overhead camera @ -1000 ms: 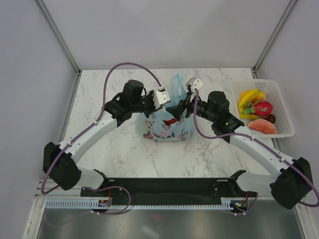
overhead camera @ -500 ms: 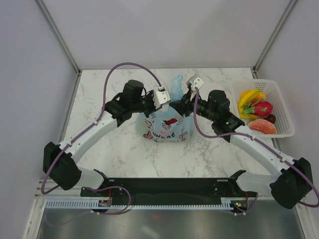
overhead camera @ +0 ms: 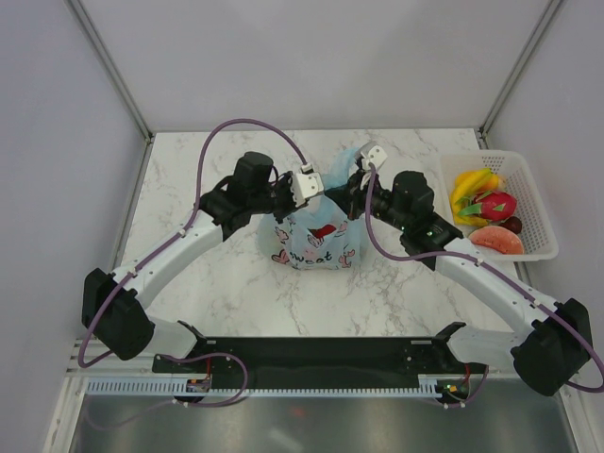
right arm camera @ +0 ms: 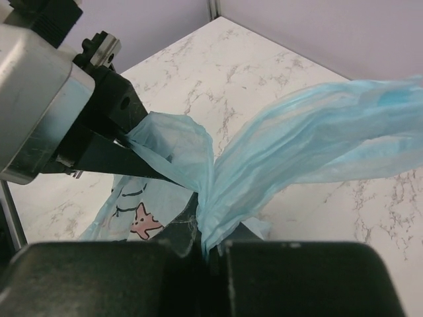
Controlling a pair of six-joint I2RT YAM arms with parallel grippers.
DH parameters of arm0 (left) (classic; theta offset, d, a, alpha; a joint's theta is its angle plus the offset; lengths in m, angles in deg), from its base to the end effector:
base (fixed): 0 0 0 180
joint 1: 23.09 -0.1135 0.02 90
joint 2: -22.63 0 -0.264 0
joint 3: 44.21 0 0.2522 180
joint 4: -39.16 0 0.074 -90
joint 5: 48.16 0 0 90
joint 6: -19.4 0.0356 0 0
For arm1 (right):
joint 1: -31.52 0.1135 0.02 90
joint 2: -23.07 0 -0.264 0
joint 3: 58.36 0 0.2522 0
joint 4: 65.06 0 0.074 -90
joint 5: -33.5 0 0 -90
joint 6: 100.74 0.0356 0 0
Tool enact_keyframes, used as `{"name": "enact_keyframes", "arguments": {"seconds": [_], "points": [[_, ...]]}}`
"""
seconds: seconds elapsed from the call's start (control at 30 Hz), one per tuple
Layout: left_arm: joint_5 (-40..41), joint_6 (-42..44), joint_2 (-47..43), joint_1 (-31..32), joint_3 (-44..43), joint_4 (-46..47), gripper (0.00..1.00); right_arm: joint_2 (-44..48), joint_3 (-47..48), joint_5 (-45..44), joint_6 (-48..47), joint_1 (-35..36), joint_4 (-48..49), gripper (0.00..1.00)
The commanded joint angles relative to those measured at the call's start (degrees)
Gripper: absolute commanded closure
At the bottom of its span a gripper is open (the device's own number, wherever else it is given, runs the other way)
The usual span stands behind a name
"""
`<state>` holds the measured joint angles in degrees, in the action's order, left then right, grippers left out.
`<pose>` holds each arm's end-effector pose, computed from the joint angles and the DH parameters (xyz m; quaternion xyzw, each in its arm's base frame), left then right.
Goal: Place the fake fruits into the plastic bag and tie a complex knot
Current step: Adjust the plastic bag at the center of the board.
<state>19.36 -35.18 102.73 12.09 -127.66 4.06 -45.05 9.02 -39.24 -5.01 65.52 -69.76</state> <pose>0.2515 -0.1939 0.3321 0.5725 0.6444 -0.1693 0.4777 0.2273 0.1661 0.3450 -0.2765 0.6847 0.3304 0.5878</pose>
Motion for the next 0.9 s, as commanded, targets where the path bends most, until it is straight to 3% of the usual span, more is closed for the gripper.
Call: {"name": "enact_keyframes", "arguments": {"seconds": [0.0,0.1,0.2,0.3,0.5,0.77,0.83,0.87], "points": [[0.4,1.3,-0.1,0.1,-1.6,-0.3,0.88,0.2,2.7,-5.2,-0.6,-0.2,0.4,1.0],[-0.4,0.8,0.0,0.1,-1.8,0.2,0.79,-0.1,3.5,-10.0,-0.4,0.2,-1.1,1.0],[-0.5,0.3,0.7,0.1,-2.6,0.9,0.77,-0.4,3.9,-16.8,-0.4,1.9,-2.1,1.0],[-0.7,-0.2,1.6,0.1,-3.4,1.8,0.78,-0.7,3.9,-24.0,-0.8,4.9,-2.7,1.0],[-0.6,-2.7,2.4,0.2,-3.9,7.9,0.98,-1.1,4.8,-39.7,-2.3,11.0,-3.4,1.0],[0.6,-3.8,3.4,0.2,-4.8,10.0,0.98,-4.0,8.8,-64.3,-5.2,19.1,-6.5,0.99],[0.5,-3.9,3.9,0.2,-4.8,10.4,0.98,-5.4,9.1,-69.1,-5.2,20.8,-6.5,0.89],[0.5,-3.9,4.2,0.2,-4.9,10.3,0.98,-5.5,9.0,-68.9,-7.0,21.1,-6.5,0.66]]}}
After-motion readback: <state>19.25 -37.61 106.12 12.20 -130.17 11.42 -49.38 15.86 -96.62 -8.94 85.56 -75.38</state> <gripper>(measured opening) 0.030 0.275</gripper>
